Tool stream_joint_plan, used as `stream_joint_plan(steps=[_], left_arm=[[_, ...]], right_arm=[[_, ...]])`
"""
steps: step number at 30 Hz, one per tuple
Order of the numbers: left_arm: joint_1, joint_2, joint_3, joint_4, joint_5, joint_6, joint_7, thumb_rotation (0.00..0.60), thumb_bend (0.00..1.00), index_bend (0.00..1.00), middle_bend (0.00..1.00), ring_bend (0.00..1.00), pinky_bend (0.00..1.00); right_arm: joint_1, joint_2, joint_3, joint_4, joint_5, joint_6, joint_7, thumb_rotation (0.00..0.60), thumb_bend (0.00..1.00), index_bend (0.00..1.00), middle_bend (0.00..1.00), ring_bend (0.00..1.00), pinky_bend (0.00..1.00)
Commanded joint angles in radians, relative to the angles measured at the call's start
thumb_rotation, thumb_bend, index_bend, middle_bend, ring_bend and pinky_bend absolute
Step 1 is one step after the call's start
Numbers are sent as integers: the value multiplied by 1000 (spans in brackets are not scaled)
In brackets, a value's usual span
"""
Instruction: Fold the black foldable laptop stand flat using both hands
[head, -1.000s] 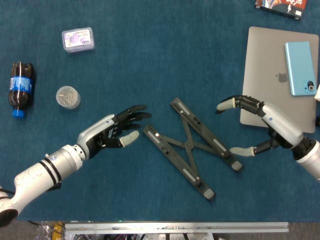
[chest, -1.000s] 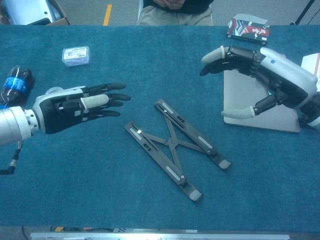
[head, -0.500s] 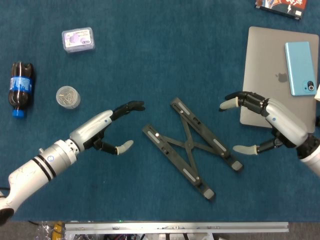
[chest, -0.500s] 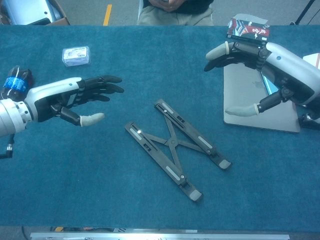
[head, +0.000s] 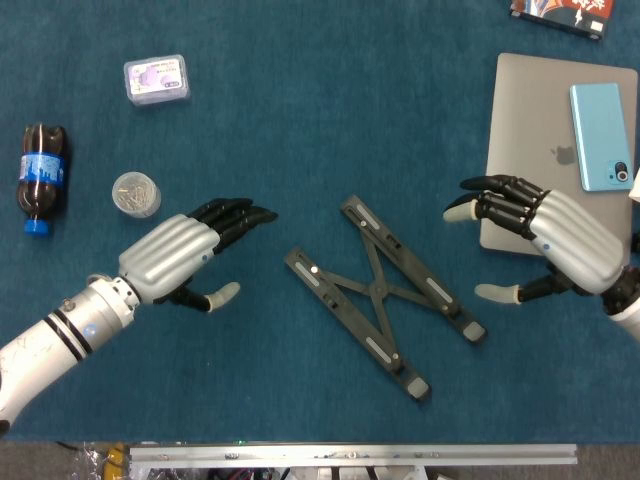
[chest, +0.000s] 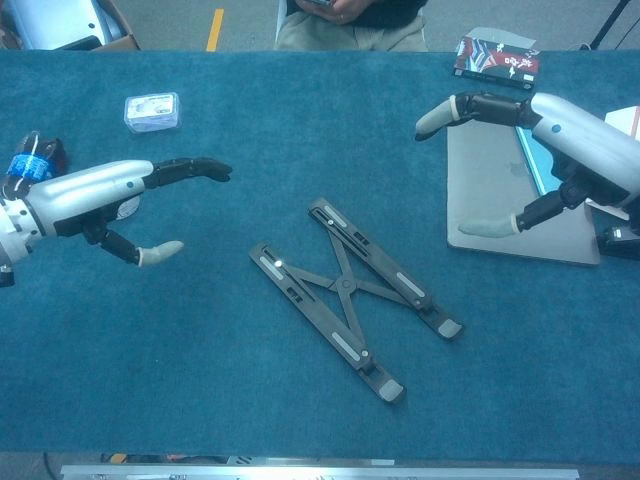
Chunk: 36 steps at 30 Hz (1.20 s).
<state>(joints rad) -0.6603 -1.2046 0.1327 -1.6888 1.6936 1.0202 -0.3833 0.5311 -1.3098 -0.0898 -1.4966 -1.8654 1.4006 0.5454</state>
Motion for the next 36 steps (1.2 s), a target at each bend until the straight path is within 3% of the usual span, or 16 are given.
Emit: stream_joint_plan(steps=[1,9,17,27,36], left_arm=[[25,-9,5,44,50,34,186,600,407,20,48,4,42],[45,-6,3,40,49,25,398,600,355,0,0,0,12],[61,-15,5,32,50,28,475,600,321,0,0,0,12],[65,-21,14,-7,35,-15,556,600,321,0,0,0,12],[64,-73,6,-15,17,-44,593,600,321,0,0,0,12]], right_arm=[[-4,-10,7,21,-9,1,-62,600,97,234,267,141,188],[-9,-17,10,46,-25,-2,-195,600,20,142,226,109,188],[-13,-41,17,99,-65,11,-356,600,0,3,164,62,188],[-10,-59,12,144,-109,20,-480,600,0,0,66,2,187],[-9,-57,4,153,-108,4,-534,600,0,0,0,0,105]])
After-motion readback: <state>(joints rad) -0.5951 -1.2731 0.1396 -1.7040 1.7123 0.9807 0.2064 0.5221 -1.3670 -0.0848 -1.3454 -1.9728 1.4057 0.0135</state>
